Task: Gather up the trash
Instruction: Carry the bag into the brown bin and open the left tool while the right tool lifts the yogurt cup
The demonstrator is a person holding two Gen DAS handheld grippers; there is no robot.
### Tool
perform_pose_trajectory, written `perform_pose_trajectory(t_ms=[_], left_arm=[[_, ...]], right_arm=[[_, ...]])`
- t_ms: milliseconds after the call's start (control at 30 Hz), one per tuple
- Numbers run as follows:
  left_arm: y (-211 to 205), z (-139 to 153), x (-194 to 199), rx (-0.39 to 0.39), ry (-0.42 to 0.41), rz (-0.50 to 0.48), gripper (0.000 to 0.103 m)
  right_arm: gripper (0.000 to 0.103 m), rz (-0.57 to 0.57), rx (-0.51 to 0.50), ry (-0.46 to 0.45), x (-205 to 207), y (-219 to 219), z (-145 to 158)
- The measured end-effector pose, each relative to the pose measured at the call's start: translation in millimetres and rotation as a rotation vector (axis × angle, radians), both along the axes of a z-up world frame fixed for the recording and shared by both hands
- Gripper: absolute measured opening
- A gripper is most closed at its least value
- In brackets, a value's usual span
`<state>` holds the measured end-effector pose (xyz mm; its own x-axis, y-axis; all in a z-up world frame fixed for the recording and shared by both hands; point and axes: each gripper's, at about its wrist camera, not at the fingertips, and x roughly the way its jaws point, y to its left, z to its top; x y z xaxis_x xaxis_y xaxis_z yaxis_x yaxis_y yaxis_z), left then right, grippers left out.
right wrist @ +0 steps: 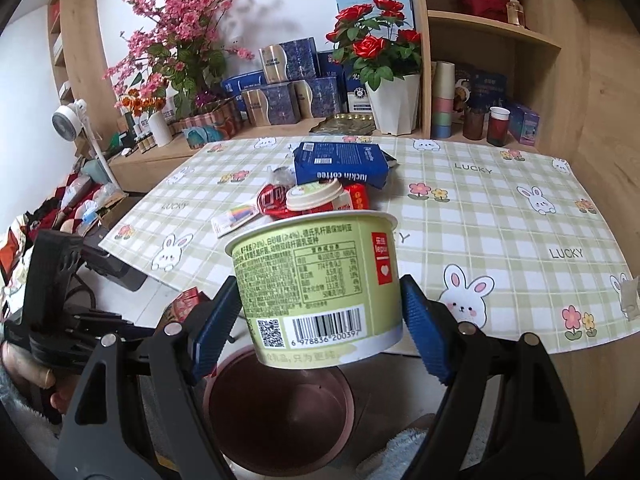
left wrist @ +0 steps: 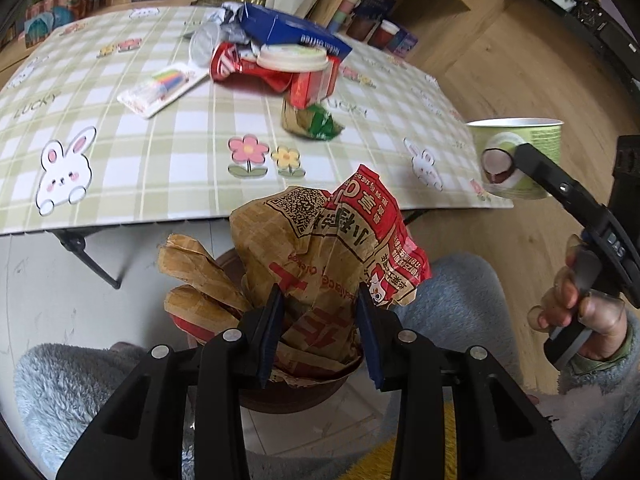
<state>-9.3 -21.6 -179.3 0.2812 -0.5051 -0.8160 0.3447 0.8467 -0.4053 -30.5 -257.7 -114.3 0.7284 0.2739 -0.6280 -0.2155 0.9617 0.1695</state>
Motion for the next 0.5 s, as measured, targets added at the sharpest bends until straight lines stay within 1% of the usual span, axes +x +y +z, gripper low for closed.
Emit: perform_pose_trajectory(t_ms=[200,333,400,433,500], left_arm=[[-11.7,-28.2,2.7,0.049,0.086,-0.021,0.036],[-20.4,-43.1,10.7,0.097,0.117,-0.029,0.037],[-25.9,-49.4,15.9,0.109,0.127,-0.037,0.038],[-28.3,-51.7,18.1,0.110,0.131,-0.042,0.040],[-32.3,-54.1,22.2,0.107,0.136,-0.046,0.056]], right_arm=[[0.079,0.000,-0.002,0.039,-7.9,-4.5,-12.4],[0.079,-0.014,0.004,0.048,-9.1,-10.7,-14.3],[0.079,-0.021,0.008,0.043,-8.6,-13.8,-12.9],[0.079,-0.024,0.007,0.041,-8.6,-14.8,-12.3],[0.079,-0.029,0.008,0.040,-9.2,-16.0,-11.8]])
